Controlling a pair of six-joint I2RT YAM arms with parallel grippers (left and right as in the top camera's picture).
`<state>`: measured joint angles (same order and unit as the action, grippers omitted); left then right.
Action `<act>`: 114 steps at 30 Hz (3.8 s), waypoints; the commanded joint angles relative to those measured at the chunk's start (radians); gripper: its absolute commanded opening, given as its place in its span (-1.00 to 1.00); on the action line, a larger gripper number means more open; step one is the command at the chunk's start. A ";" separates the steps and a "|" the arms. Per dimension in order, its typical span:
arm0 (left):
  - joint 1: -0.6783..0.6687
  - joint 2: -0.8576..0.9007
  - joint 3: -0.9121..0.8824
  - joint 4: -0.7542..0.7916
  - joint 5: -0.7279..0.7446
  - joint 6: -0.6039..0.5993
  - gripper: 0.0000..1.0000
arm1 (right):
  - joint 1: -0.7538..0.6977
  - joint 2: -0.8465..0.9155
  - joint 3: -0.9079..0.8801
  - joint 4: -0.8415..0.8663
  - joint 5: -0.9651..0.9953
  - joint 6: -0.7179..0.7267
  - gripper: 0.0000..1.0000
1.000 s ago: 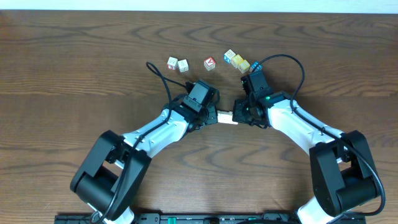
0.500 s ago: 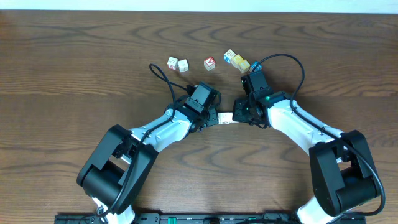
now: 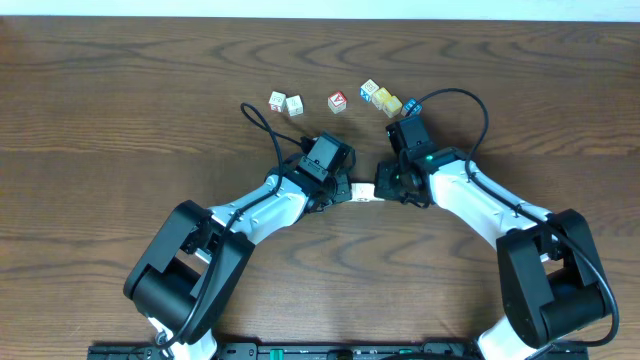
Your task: Lift 3 blocks
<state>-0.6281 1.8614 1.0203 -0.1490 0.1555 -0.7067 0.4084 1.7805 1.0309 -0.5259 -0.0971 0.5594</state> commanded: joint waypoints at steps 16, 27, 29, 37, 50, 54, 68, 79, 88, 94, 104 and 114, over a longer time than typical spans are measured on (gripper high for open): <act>-0.069 0.009 0.031 0.039 0.165 0.022 -0.87 | 0.076 0.006 0.019 0.030 -0.199 0.032 -0.96; -0.069 0.002 0.031 0.021 0.120 0.033 -0.86 | 0.075 0.006 0.019 0.041 -0.179 0.032 -0.90; -0.069 0.001 0.031 0.019 0.116 0.033 -0.86 | 0.075 0.006 0.019 0.041 -0.152 0.032 -0.86; -0.069 0.001 0.031 0.005 0.078 0.037 -0.86 | 0.075 0.006 0.019 0.036 -0.109 0.032 -0.84; -0.069 -0.007 0.031 -0.023 0.018 0.048 -0.86 | 0.075 0.006 0.019 0.024 -0.056 0.027 -0.70; -0.069 -0.019 0.031 -0.030 0.008 0.061 -0.86 | 0.075 0.006 0.019 0.013 -0.038 0.027 -0.69; -0.069 -0.032 0.031 -0.049 -0.043 0.082 -0.85 | 0.075 0.006 0.019 -0.013 -0.029 0.029 -0.61; -0.068 -0.059 0.031 -0.079 -0.101 0.082 -0.67 | 0.034 0.006 0.020 -0.051 -0.027 0.031 -0.53; -0.068 -0.059 0.031 -0.079 -0.101 0.082 -0.58 | 0.031 0.006 0.020 -0.061 -0.023 0.031 -0.43; -0.068 -0.059 0.031 -0.084 -0.101 0.082 -0.56 | 0.031 0.006 0.020 -0.061 -0.019 0.031 -0.42; -0.068 -0.059 0.031 -0.097 -0.124 0.082 -0.51 | 0.029 0.006 0.048 -0.109 0.026 0.027 -0.44; -0.068 -0.059 0.031 -0.108 -0.149 0.075 -0.43 | 0.029 0.006 0.054 -0.113 0.040 0.027 -0.38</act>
<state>-0.6792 1.8290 1.0206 -0.2592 -0.0051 -0.6250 0.4229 1.7805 1.0592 -0.6491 -0.0216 0.5739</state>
